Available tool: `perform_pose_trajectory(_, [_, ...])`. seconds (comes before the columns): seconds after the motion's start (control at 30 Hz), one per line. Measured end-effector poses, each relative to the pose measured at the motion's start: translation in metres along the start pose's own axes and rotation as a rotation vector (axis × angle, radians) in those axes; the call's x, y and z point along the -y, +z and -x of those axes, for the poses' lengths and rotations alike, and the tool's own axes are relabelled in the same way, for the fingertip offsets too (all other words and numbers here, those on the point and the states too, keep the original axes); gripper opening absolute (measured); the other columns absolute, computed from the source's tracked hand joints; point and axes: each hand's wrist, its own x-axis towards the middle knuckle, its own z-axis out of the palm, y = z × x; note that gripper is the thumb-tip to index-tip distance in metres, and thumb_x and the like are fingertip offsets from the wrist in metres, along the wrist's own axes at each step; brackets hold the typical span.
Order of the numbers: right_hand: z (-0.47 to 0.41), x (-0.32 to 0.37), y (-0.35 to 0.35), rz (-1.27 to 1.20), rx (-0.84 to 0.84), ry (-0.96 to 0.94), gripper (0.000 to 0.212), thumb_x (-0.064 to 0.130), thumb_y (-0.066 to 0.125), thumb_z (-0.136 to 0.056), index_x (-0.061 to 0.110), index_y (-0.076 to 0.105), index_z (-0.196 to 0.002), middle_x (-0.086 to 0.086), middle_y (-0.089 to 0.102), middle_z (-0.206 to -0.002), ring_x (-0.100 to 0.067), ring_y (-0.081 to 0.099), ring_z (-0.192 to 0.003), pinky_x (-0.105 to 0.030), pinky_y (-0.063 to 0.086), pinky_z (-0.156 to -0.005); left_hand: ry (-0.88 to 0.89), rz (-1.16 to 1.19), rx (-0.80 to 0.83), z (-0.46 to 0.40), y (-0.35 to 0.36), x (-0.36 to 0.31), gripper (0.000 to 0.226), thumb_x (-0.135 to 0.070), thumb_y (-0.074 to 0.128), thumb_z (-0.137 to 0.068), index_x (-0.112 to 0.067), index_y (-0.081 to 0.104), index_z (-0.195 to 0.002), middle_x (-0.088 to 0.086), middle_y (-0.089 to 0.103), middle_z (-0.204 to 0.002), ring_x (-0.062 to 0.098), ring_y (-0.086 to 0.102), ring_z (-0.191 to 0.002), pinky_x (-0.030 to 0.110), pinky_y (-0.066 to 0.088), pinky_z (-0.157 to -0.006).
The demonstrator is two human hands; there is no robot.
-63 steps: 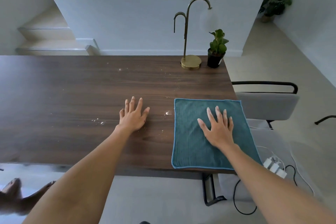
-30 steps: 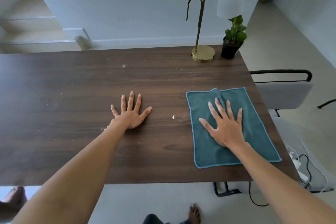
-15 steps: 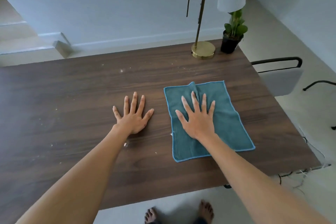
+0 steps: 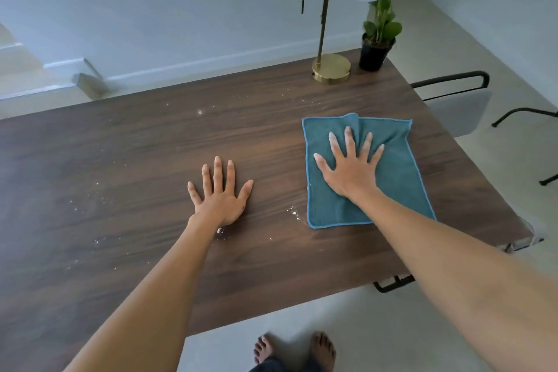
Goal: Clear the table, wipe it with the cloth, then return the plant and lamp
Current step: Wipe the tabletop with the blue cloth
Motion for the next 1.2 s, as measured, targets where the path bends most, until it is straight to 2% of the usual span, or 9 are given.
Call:
perform_pose_trajectory(0.13, [0.044,0.031,0.017,0.033,-0.006,-0.263,0.075,0.075,0.004,-0.094,0.04,-0.001,-0.16,0.005,-0.013,-0.17,-0.036,-0.019,-0.153,-0.063,-0.013,-0.12,-0.035,0.013,-0.014,0.005,0.005,0.0,0.077,-0.073,0.007,-0.094,-0.036,-0.021,-0.155,-0.009,-0.036,-0.159,0.02,-0.031,-0.148,0.058,-0.015,-0.118])
perform_pose_trajectory(0.27, [0.102,-0.016,0.029,0.047,-0.09,-0.464,0.072,0.072,0.015,-0.097,0.038,0.011,-0.161,0.009,0.002,-0.17,-0.022,-0.003,-0.157,-0.054,0.004,-0.125,-0.066,0.044,-0.003,0.01,0.006,-0.002,0.077,-0.075,0.007,-0.092,-0.038,-0.021,-0.154,-0.009,-0.036,-0.159,0.021,-0.032,-0.148,0.059,-0.016,-0.117])
perform_pose_trajectory(0.43, [0.082,-0.075,0.014,-0.004,-0.106,-0.225,0.075,0.078,0.013,-0.093,0.044,0.005,-0.16,0.013,-0.004,-0.17,-0.015,-0.007,-0.157,-0.05,0.0,-0.126,-0.074,0.067,-0.019,0.013,0.008,-0.003,0.076,-0.075,0.007,-0.092,-0.04,-0.02,-0.154,-0.009,-0.036,-0.159,0.021,-0.032,-0.148,0.059,-0.016,-0.117])
perform_pose_trajectory(0.57, [0.035,-0.043,0.004,-0.002,-0.043,-0.012,0.082,0.085,0.002,-0.087,0.046,-0.002,-0.158,0.008,-0.012,-0.17,-0.032,-0.016,-0.155,-0.065,-0.01,-0.119,-0.077,0.089,-0.04,0.01,0.008,-0.002,0.075,-0.075,0.012,-0.093,-0.042,-0.016,-0.155,-0.01,-0.032,-0.161,0.021,-0.029,-0.149,0.059,-0.014,-0.117])
perform_pose_trajectory(0.67, [0.031,0.016,0.007,-0.01,-0.011,-0.11,0.084,0.086,0.003,-0.085,0.045,0.001,-0.159,0.007,-0.01,-0.17,-0.043,-0.019,-0.152,-0.068,-0.015,-0.115,-0.061,0.078,-0.075,0.012,0.005,0.005,0.074,-0.074,0.021,-0.094,-0.045,-0.006,-0.156,-0.011,-0.022,-0.165,0.021,-0.02,-0.152,0.057,-0.007,-0.12])
perform_pose_trajectory(0.8, [0.074,0.071,0.028,0.015,-0.025,-0.366,0.081,0.082,0.011,-0.09,0.041,0.01,-0.16,0.005,-0.002,-0.171,-0.038,-0.012,-0.155,-0.064,-0.01,-0.119,-0.045,0.075,-0.075,0.013,0.0,0.01,0.076,-0.075,0.025,-0.093,-0.045,-0.002,-0.157,-0.01,-0.017,-0.166,0.02,-0.015,-0.153,0.056,-0.003,-0.121])
perform_pose_trajectory(0.97, [0.117,0.012,0.04,-0.026,-0.163,-0.511,0.074,0.074,0.027,-0.095,0.037,0.022,-0.159,0.008,0.014,-0.169,-0.022,0.008,-0.157,-0.054,0.009,-0.125,-0.043,0.102,-0.093,0.008,-0.002,0.014,0.074,-0.073,0.024,-0.094,-0.045,-0.002,-0.157,-0.009,-0.018,-0.166,0.021,-0.017,-0.153,0.056,-0.006,-0.121])
perform_pose_trajectory(1.1, [0.094,-0.052,0.024,-0.032,-0.123,-0.343,0.077,0.078,0.021,-0.091,0.042,0.015,-0.159,0.012,0.003,-0.17,-0.015,0.0,-0.157,-0.05,0.002,-0.126,-0.038,0.096,-0.114,0.008,0.001,0.016,0.072,-0.07,0.023,-0.096,-0.044,-0.002,-0.157,-0.008,-0.018,-0.166,0.02,-0.016,-0.153,0.055,-0.006,-0.121])
perform_pose_trajectory(1.2, [0.063,-0.05,0.012,0.034,-0.079,-0.161,0.08,0.083,0.008,-0.089,0.045,0.002,-0.159,0.011,-0.006,-0.17,-0.021,-0.009,-0.157,-0.057,-0.003,-0.124,-0.042,0.087,-0.106,0.008,0.003,0.016,0.072,-0.07,0.023,-0.096,-0.043,-0.002,-0.157,-0.007,-0.018,-0.166,0.021,-0.016,-0.153,0.054,-0.005,-0.121])
